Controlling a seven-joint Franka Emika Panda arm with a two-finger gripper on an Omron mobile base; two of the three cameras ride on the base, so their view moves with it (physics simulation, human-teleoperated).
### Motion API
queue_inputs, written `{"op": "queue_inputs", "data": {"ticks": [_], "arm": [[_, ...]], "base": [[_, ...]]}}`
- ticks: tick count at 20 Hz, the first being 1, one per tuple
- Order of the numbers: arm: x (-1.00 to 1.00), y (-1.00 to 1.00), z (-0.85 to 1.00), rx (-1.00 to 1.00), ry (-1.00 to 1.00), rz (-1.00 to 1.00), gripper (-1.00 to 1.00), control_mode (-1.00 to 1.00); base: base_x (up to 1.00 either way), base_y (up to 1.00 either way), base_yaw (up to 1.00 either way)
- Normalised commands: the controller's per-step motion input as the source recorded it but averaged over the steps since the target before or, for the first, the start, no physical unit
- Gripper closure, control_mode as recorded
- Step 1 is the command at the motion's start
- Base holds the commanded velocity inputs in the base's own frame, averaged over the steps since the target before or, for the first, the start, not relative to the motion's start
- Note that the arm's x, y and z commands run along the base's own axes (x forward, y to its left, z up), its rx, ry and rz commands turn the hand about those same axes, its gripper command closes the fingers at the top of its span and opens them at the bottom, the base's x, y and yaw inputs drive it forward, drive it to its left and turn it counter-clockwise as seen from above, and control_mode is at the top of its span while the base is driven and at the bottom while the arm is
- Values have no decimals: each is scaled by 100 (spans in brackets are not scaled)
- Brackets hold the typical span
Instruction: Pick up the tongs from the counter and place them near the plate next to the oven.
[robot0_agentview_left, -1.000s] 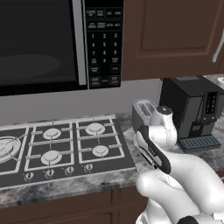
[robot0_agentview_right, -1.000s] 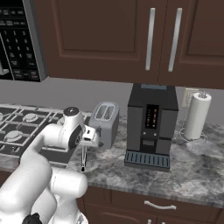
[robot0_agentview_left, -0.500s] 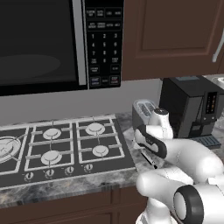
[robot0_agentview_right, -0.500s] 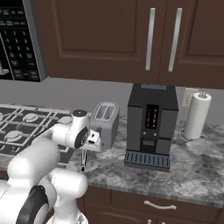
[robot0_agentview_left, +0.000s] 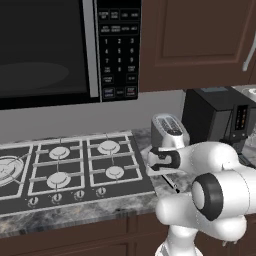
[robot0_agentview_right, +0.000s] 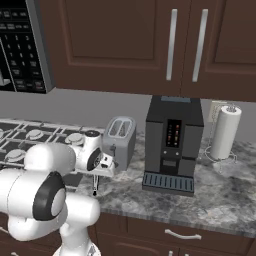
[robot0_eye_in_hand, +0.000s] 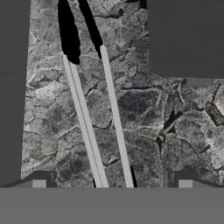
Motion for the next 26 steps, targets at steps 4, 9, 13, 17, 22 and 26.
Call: {"op": "queue_inputs", "data": {"ticks": [4, 9, 13, 17, 22, 26], "arm": [[-2, 11, -30, -5, -1, 2, -100, -100], [0, 0, -16, -2, -2, 4, -100, -100], [-2, -1, -26, -1, -4, 5, -100, -100], [-4, 0, -27, 0, -5, 3, 100, -100], [0, 0, 0, 0, 0, 0, 100, -100], [0, 0, 0, 0, 0, 0, 100, -100]], "base": [[0, 0, 0], [0, 0, 0], [0, 0, 0], [0, 0, 0], [0, 0, 0], [0, 0, 0]]}}
